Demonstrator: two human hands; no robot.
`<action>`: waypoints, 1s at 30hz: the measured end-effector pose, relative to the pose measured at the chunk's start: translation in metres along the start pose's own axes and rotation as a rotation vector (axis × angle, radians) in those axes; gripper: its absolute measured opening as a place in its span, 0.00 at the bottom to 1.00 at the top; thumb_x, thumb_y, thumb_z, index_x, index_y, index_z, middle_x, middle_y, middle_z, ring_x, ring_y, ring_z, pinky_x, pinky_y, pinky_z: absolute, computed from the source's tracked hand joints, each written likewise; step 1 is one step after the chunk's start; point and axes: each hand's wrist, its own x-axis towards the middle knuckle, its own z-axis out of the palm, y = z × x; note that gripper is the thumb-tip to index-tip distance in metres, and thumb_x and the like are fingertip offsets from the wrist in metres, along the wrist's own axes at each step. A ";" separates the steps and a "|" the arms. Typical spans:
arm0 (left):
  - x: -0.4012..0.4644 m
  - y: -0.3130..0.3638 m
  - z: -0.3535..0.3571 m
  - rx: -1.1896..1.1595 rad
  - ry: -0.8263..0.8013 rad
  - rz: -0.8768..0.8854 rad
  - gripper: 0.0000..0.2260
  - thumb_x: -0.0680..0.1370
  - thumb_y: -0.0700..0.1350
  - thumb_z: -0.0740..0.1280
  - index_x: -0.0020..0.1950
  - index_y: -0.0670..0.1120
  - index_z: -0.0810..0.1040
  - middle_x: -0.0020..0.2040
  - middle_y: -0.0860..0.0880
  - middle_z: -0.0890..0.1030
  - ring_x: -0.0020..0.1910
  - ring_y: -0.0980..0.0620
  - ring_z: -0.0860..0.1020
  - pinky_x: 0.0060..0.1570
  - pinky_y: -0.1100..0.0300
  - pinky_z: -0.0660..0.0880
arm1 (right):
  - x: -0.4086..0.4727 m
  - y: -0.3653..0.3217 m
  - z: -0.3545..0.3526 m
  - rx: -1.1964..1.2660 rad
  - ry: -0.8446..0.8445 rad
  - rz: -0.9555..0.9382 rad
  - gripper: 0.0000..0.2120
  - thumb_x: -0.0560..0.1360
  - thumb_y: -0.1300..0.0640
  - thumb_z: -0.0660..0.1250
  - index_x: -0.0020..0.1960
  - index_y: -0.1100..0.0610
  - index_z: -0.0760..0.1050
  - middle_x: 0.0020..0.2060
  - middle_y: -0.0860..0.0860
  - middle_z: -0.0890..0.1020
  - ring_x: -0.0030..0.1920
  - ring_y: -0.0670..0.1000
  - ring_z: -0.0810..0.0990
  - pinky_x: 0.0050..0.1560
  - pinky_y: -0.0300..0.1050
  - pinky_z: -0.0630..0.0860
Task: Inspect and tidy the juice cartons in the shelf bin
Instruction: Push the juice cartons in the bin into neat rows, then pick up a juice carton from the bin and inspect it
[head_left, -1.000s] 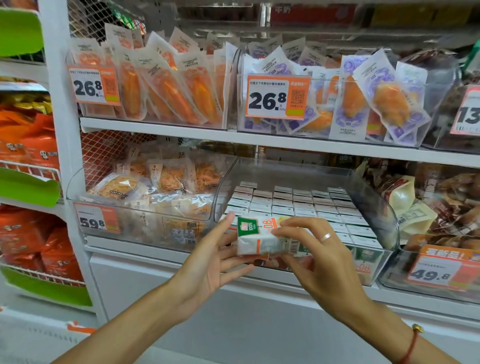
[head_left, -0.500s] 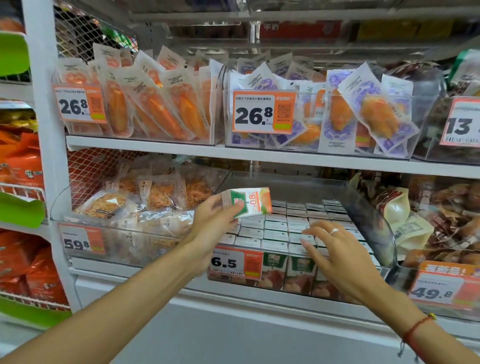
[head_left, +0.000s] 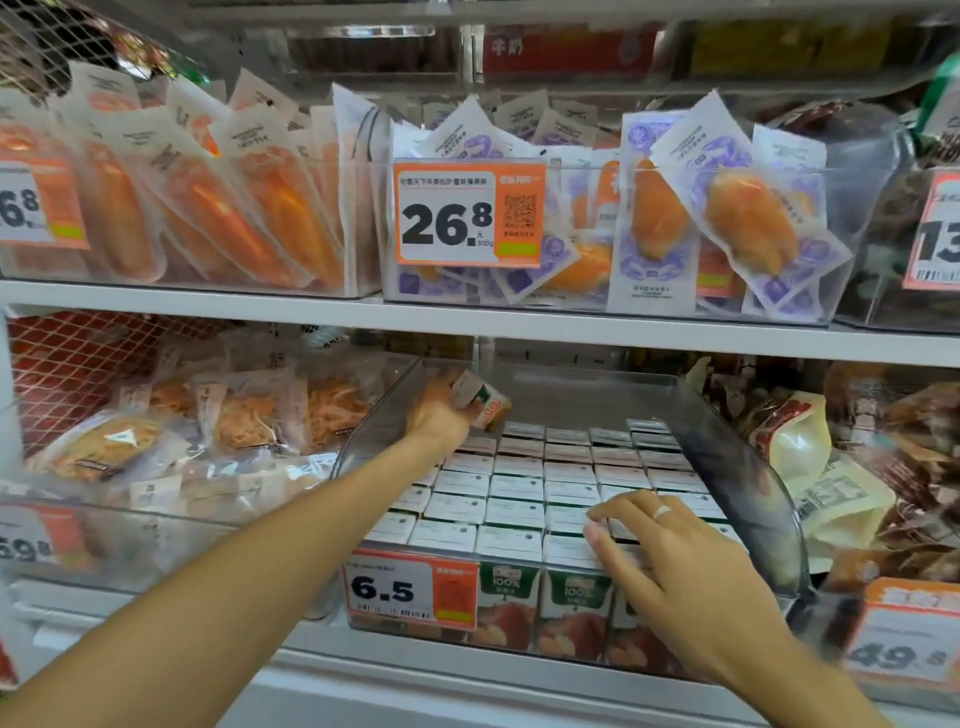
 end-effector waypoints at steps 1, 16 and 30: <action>0.004 -0.001 -0.002 0.089 -0.052 0.035 0.22 0.79 0.41 0.68 0.72 0.45 0.69 0.69 0.42 0.74 0.66 0.42 0.74 0.66 0.50 0.71 | 0.000 0.000 0.001 -0.006 0.005 -0.001 0.32 0.72 0.31 0.34 0.61 0.38 0.69 0.57 0.34 0.72 0.57 0.38 0.70 0.39 0.32 0.61; 0.021 0.011 -0.017 0.775 -0.398 0.321 0.24 0.81 0.42 0.64 0.76 0.49 0.65 0.76 0.44 0.63 0.74 0.44 0.63 0.71 0.55 0.62 | -0.002 -0.003 -0.001 -0.018 0.018 0.009 0.31 0.74 0.32 0.35 0.62 0.38 0.70 0.57 0.33 0.72 0.58 0.38 0.70 0.38 0.32 0.61; 0.025 -0.016 -0.007 0.759 -0.422 0.289 0.20 0.84 0.39 0.53 0.73 0.53 0.70 0.75 0.49 0.67 0.65 0.47 0.72 0.55 0.62 0.69 | -0.004 -0.004 0.000 -0.045 0.043 0.033 0.29 0.76 0.32 0.36 0.59 0.38 0.71 0.54 0.35 0.75 0.55 0.39 0.73 0.32 0.31 0.59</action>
